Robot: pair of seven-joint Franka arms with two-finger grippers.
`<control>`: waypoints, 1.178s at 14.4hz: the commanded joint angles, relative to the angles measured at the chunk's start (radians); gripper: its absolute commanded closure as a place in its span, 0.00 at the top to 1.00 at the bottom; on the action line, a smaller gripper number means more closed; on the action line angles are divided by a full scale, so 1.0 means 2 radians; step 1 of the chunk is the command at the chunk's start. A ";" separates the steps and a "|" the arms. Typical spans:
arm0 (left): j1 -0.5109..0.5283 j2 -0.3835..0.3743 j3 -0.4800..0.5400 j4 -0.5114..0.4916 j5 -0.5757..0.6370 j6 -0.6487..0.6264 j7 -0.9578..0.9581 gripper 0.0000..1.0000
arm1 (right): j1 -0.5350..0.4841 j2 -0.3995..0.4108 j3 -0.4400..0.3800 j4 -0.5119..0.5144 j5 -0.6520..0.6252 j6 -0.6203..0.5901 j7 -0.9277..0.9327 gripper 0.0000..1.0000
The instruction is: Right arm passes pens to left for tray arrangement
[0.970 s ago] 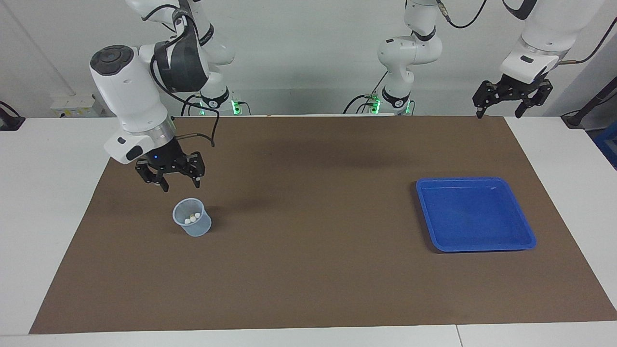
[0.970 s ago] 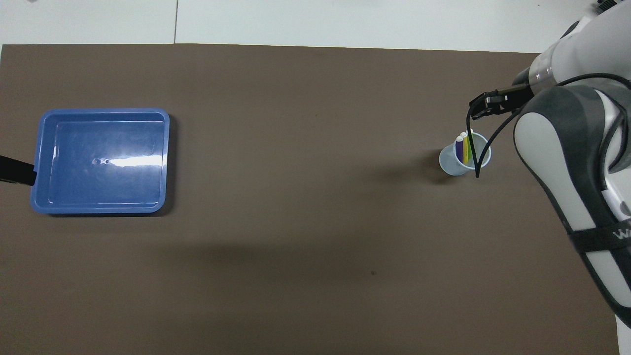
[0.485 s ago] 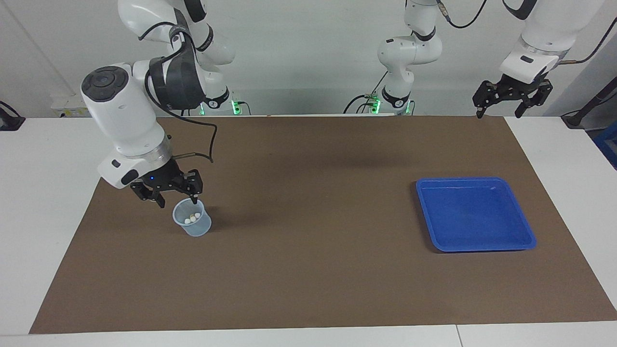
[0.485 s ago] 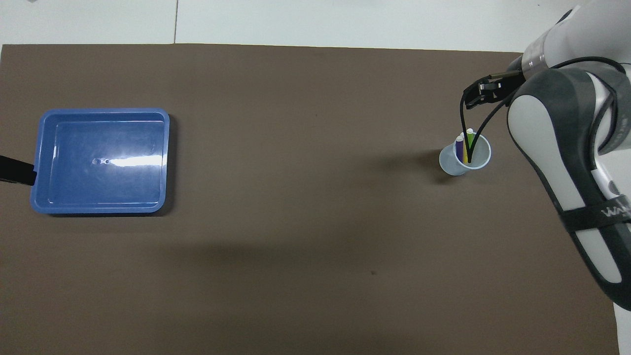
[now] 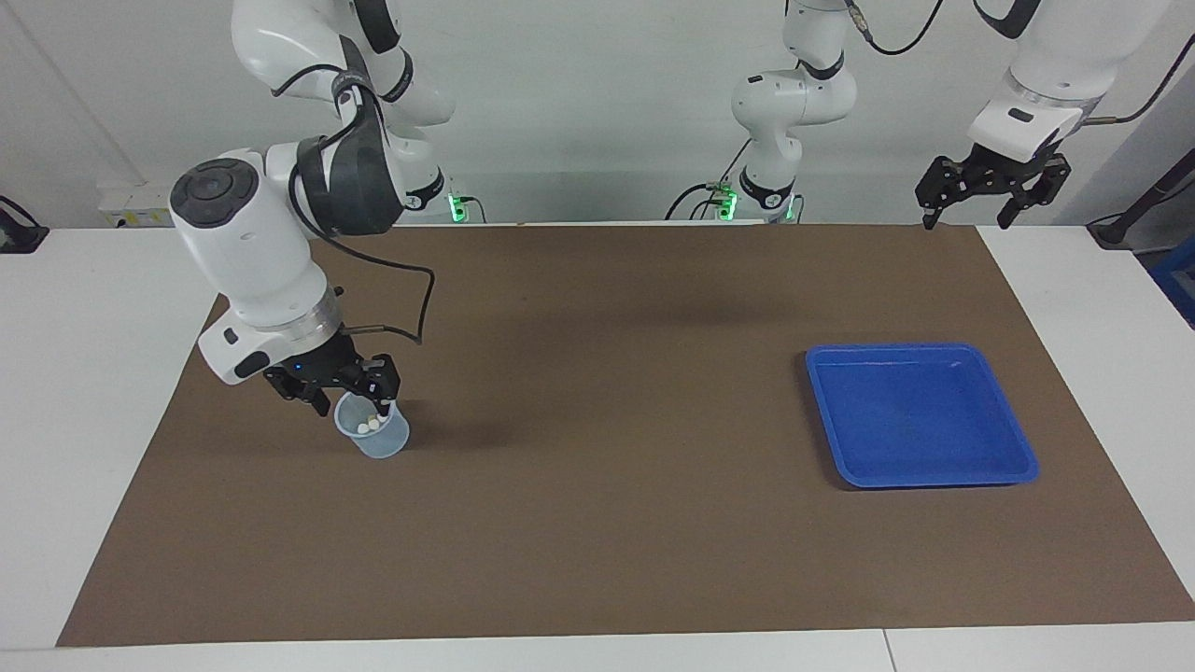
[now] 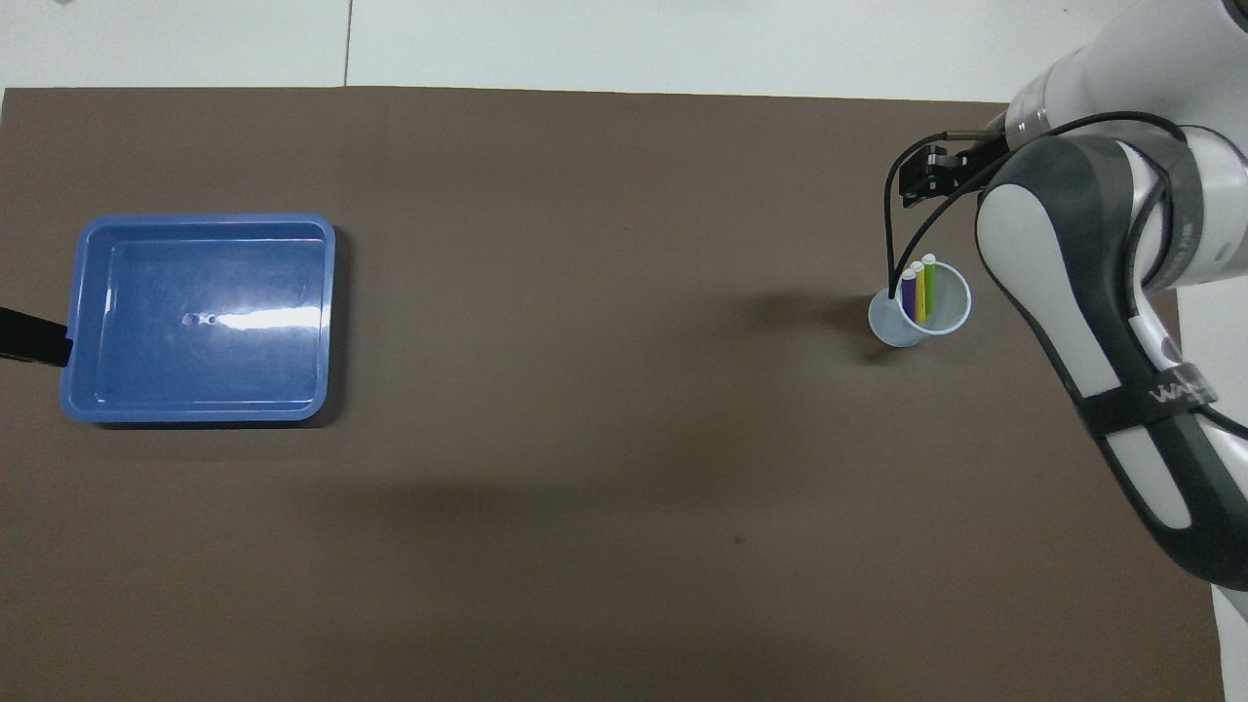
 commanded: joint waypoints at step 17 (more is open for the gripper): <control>-0.003 -0.014 0.003 -0.014 -0.001 -0.002 0.004 1.00 | 0.005 0.029 0.002 -0.044 -0.019 0.005 0.115 0.69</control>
